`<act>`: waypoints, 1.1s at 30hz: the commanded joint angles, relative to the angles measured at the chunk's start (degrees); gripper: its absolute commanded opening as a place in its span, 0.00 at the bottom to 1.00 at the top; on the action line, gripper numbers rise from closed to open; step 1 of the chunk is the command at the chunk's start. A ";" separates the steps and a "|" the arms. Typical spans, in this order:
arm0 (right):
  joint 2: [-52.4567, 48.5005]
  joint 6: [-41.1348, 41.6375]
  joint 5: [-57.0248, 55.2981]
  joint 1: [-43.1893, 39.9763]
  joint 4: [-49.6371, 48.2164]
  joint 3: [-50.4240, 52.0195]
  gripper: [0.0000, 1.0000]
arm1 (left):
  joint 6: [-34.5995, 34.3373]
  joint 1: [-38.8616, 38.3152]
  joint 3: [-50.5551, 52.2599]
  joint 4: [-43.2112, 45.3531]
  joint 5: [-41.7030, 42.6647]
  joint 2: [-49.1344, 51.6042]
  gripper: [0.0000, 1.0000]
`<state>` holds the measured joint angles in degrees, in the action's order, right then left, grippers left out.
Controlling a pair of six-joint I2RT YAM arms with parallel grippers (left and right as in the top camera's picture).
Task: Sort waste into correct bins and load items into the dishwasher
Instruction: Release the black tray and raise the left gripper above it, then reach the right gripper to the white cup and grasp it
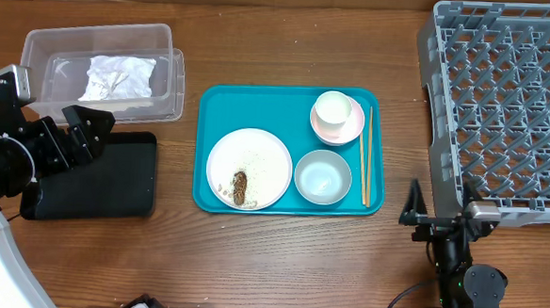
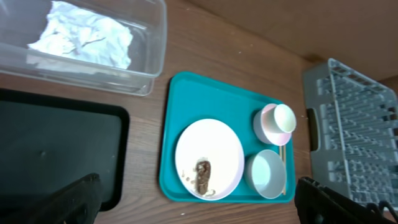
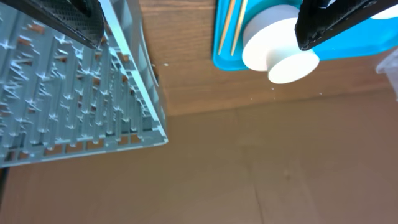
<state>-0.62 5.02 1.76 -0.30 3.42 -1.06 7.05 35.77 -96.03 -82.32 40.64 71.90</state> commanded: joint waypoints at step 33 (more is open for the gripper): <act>-39.89 14.97 31.39 -0.09 31.98 -59.52 1.00 | 1.55 0.22 -0.35 0.07 -3.63 2.69 1.00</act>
<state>-30.11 33.04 34.57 -0.34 27.94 -49.15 7.53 35.77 -96.03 -82.30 37.19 74.39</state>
